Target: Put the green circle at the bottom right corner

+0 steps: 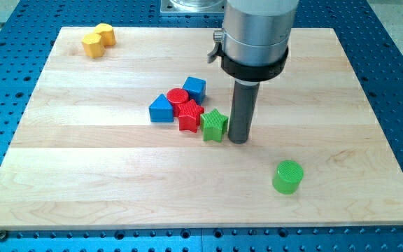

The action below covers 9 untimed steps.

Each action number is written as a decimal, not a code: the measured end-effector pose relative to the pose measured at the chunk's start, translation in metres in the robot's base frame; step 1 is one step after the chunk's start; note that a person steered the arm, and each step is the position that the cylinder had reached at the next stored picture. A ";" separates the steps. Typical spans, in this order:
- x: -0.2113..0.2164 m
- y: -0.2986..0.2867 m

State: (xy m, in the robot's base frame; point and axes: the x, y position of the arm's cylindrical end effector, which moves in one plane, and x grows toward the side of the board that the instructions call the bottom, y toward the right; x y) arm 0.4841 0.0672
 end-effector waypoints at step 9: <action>0.079 0.115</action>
State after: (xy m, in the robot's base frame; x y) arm 0.5629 0.1824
